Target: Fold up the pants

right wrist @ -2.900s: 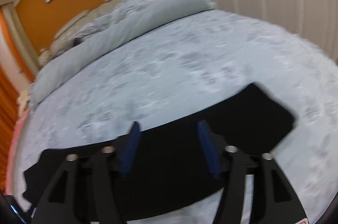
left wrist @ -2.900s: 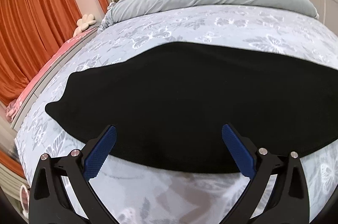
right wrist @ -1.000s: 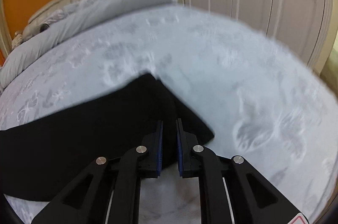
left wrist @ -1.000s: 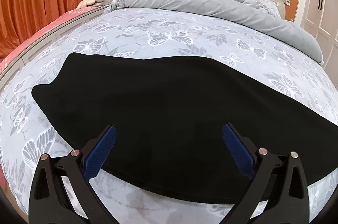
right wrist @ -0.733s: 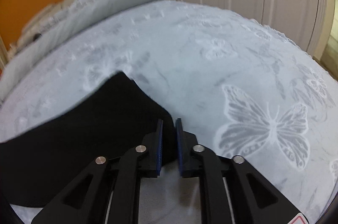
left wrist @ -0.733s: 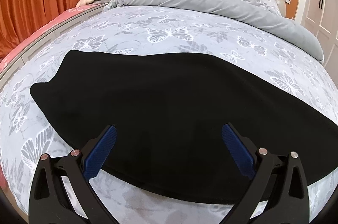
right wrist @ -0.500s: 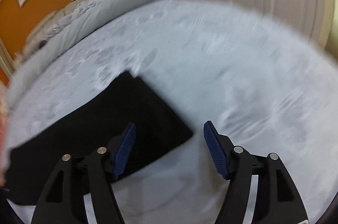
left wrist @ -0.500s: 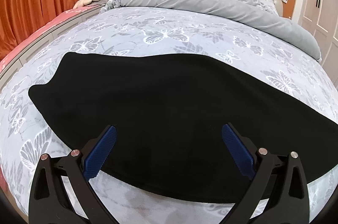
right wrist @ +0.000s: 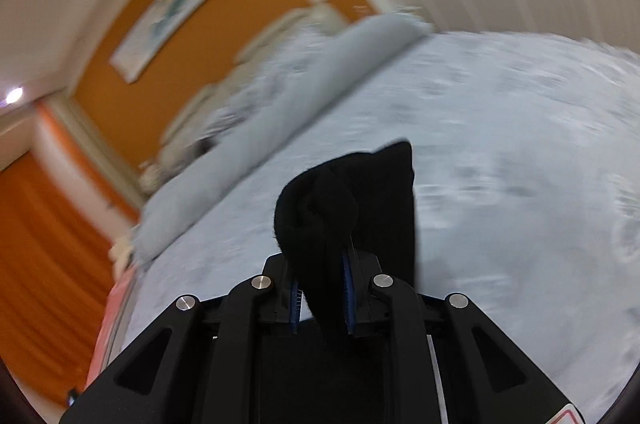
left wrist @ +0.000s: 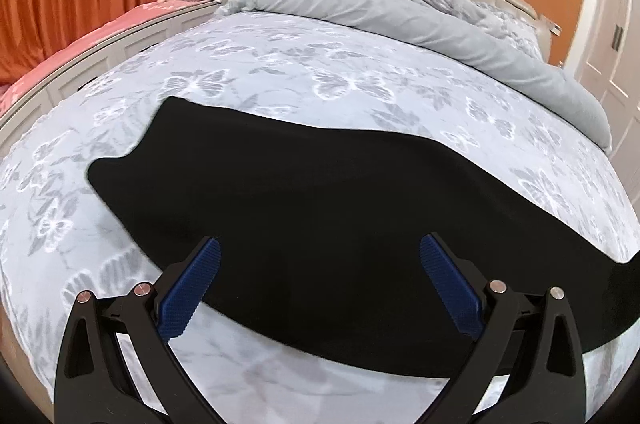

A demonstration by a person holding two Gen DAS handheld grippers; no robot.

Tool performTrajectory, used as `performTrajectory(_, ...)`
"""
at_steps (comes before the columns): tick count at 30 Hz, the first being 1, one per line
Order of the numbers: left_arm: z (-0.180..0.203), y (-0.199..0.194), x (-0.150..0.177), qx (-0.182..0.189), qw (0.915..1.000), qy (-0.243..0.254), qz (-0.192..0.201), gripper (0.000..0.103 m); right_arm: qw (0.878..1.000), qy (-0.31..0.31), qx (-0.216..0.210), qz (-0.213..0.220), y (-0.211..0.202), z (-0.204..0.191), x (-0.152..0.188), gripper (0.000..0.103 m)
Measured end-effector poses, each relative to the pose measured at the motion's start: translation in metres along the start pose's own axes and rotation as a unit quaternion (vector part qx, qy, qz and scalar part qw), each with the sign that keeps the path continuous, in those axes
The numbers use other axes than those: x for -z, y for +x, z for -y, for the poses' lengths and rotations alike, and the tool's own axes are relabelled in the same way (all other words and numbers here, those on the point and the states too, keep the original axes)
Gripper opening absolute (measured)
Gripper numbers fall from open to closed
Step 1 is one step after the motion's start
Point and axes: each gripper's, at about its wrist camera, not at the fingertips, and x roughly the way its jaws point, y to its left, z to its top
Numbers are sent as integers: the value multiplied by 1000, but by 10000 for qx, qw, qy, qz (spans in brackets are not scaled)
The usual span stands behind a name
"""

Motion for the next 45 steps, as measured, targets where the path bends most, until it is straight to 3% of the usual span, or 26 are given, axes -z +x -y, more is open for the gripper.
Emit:
performTrajectory(6, -39, -3, -8, -28, 9999, -117, -115, 98, 9911, -896, -862, -468, 25, -115, 45, 15)
performTrajectory(9, -54, -6, -12, -247, 9997, 27, -14, 98, 9840, -1196, -1098, -733, 43, -159, 74, 15)
performTrajectory(13, -78, -10, -15, -525, 9985, 149, 108, 98, 9731, -1577, -1202, -1171, 74, -206, 115, 15)
performTrajectory(19, -119, -9, -19, -599, 9981, -120, 32, 98, 9507, -2287, -1063, -1807, 112, -258, 186, 15)
performTrajectory(25, -144, -10, -18, -654, 9976, -207, 5, 98, 9218, -2988, -761, -2350, 143, -272, 250, 15)
performTrajectory(29, -149, -9, -15, -634, 9978, -210, -22, 98, 8935, -3611, -510, -2620, 163, -275, 291, 17)
performTrajectory(32, -145, -9, -13, -606, 9981, -126, -36, 98, 8875, -3816, -495, -2536, 164, -274, 299, 23)
performTrajectory(34, -141, -10, -14, -572, 9983, -93, -21, 98, 8785, -3952, -601, -2618, 156, -282, 298, 39)
performTrajectory(38, -143, -9, -18, -541, 9983, -195, -53, 98, 8959, -3674, -1015, -2284, 119, -290, 268, 45)
performTrajectory(39, -147, -7, -19, -519, 9981, -306, -93, 98, 9000, -3621, -1057, -2184, 113, -291, 262, 60)
performTrajectory(40, -153, -5, -20, -462, 9977, -469, -157, 98, 9014, -3622, -1043, -2129, 110, -291, 261, 66)
performTrajectory(42, -168, 0, -21, -300, 9952, -872, -336, 98, 8907, -3848, -850, -2266, 113, -292, 271, 66)
performTrajectory(45, -186, 1, -20, -320, 9905, -1277, -401, 98, 8637, -4424, -705, -2308, 121, -302, 304, 63)
